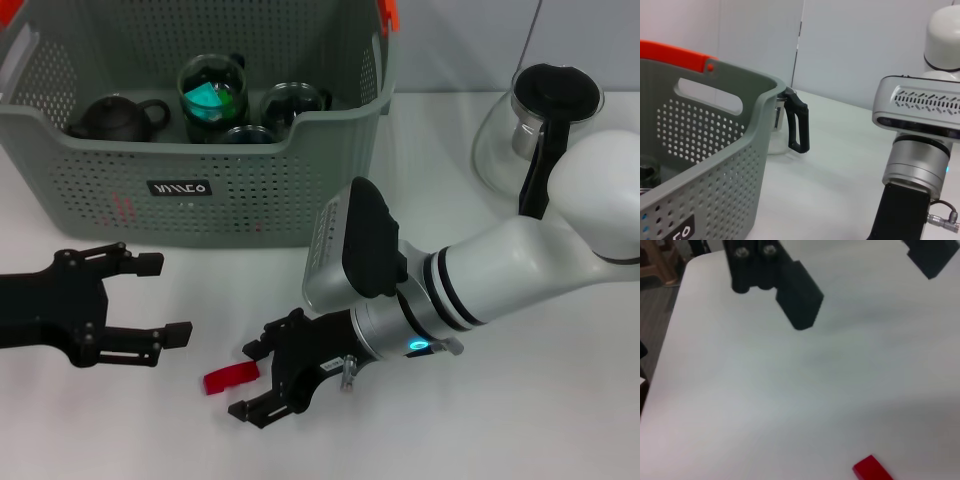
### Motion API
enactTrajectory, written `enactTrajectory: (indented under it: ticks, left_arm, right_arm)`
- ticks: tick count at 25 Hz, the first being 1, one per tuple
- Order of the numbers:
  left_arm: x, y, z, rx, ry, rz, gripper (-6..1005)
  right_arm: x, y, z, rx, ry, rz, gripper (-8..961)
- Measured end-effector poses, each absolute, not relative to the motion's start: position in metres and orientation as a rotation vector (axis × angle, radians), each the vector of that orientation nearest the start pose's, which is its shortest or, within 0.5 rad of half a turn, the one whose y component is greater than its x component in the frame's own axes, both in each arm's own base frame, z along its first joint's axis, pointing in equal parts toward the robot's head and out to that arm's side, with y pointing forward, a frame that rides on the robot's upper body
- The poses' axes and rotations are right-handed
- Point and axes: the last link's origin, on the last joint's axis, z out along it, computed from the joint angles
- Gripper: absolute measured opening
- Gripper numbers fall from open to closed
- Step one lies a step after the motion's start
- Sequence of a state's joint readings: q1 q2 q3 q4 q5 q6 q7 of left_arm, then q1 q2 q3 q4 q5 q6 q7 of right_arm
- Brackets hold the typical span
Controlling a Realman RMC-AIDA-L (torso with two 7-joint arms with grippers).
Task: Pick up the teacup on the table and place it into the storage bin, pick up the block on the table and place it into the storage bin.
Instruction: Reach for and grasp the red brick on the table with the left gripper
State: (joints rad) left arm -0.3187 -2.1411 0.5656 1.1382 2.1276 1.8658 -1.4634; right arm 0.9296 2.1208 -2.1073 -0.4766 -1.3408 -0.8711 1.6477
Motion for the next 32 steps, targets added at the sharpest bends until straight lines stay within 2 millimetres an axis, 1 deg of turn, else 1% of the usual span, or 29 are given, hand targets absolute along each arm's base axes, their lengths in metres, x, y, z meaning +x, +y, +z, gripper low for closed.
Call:
enactTrajectory:
  ticks: [9,20,22,25,26,28,29,32]
  left_arm:
    - [-0.282,0.267,0.061,-2.741,-0.552,-0.529,945]
    - [-0.282,0.268,0.058,-2.755,-0.554,-0.509,945]
    - [-0.280,0.267,0.057,-2.772,-0.546,-0.500,945]
    - [-0.280,0.269,0.058,-2.793,-0.545,-0.461,945]
    - [-0.280,0.270,0.059,-2.797,-0.551,-0.439,945]
    - [-0.280,0.272,0.063,-2.801,-0.554,-0.415,945]
    - [-0.278,0.273,0.064,-2.805,-0.550,-0.406,945]
    - [-0.277,0.276,0.063,-2.822,-0.537,-0.383,945]
  right_arm:
    - [0.137,0.335,-0.179,-3.097,0.229,0.036,793]
    - [0.138,0.332,-0.180,-3.103,0.193,0.041,765]
    - [0.138,0.332,-0.177,-3.096,0.199,0.072,717]
    - [0.140,0.333,-0.170,-3.084,0.211,0.129,645]
    - [0.142,0.336,-0.162,-3.077,0.238,0.180,621]
    - [0.146,0.338,-0.151,-3.074,0.267,0.243,627]
    - [0.146,0.338,-0.151,-3.074,0.267,0.243,631]
    - [0.155,0.342,-0.133,-3.050,0.335,0.354,650]
